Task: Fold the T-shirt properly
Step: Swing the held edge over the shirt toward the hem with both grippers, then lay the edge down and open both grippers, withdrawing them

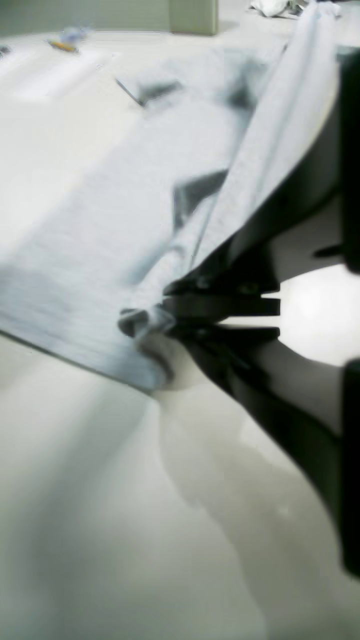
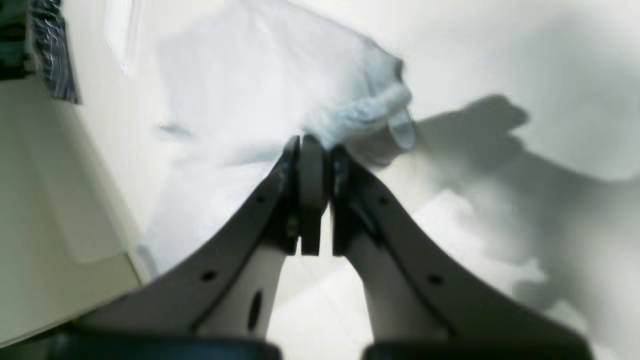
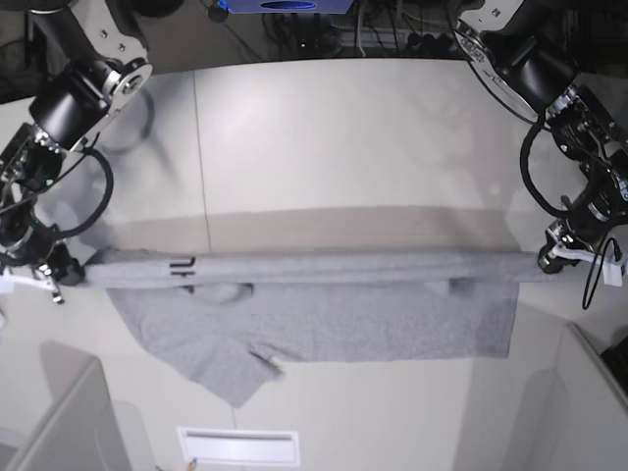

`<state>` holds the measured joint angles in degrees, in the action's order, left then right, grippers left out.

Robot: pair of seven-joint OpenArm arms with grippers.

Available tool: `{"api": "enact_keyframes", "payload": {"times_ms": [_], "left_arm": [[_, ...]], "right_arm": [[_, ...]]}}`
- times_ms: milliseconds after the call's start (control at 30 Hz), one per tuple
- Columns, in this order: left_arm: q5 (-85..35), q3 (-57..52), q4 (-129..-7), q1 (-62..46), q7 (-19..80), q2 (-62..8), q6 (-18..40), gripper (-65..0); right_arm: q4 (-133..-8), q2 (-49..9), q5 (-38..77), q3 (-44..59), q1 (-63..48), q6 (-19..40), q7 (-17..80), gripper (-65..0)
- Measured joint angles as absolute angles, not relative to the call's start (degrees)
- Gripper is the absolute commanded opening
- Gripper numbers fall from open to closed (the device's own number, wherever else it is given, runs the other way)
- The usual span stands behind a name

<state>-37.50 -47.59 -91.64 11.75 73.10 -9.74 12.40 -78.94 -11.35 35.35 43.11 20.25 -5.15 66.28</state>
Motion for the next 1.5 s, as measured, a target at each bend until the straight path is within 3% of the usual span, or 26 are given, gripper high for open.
{"api": "enact_keyframes", "payload": {"times_ms": [167,400,633,867,1167,1500], "left_arm": [[-38.0,-47.6,-92.6,11.3,72.8,-9.7,12.6,-65.0],[-38.2,-47.5,-101.2,-0.8,72.5,-9.7,12.9,-65.0],[-37.5,-47.7,-100.9,-11.8,72.4,-9.5,12.6,-65.0],[-37.6,-47.8,-100.6,-18.0,71.6,-8.6,12.6,-65.0],[-37.7,-47.9,-100.8,-20.8,71.8,-8.7,12.8,-65.0],[-37.6,-47.9,-103.7,-21.5,71.7,-8.8,12.8,-65.0]], "right_arm": [[-79.5,-12.7,36.9,43.0,22.9,-5.1,68.1,-65.0],[-79.0,-10.7,35.5,43.3,12.6,-4.9,68.6,-65.0],[-78.9,-7.0,37.0,43.0,0.9,-4.4,62.2,-65.0],[-79.9,-7.3,38.9,43.1,-2.5,-4.1,61.1,-65.0],[-85.0,-6.9,37.8,43.2,-7.3,-4.1,61.6,-65.0],[-91.9,-2.6,35.8,44.7,-11.0,-4.8,61.7,-65.0]]}}
